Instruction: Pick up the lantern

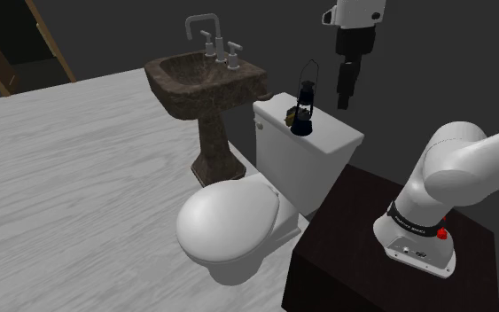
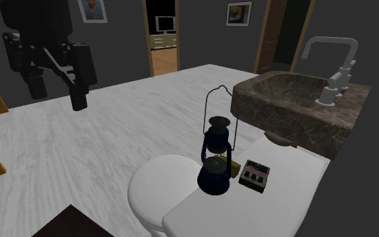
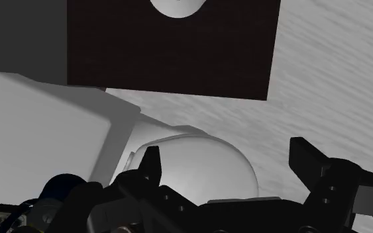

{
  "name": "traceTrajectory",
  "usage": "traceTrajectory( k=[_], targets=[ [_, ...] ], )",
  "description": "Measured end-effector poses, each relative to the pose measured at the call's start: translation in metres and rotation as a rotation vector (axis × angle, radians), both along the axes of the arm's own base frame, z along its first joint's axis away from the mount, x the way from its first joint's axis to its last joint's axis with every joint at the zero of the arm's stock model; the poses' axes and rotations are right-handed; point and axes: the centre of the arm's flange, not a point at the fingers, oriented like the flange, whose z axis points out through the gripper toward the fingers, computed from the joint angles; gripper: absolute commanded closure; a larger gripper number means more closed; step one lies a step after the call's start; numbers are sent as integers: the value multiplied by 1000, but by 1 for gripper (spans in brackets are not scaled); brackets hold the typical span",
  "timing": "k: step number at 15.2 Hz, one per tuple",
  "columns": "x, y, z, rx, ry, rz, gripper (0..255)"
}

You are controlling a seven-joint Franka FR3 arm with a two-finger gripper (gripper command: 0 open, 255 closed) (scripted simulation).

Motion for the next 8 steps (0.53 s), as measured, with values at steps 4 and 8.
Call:
traceTrajectory(
  k=[4, 8],
  targets=[
    [14, -20, -5, -1, -37, -46, 0],
    [37, -52, -18, -3, -111, -131, 0]
  ],
)
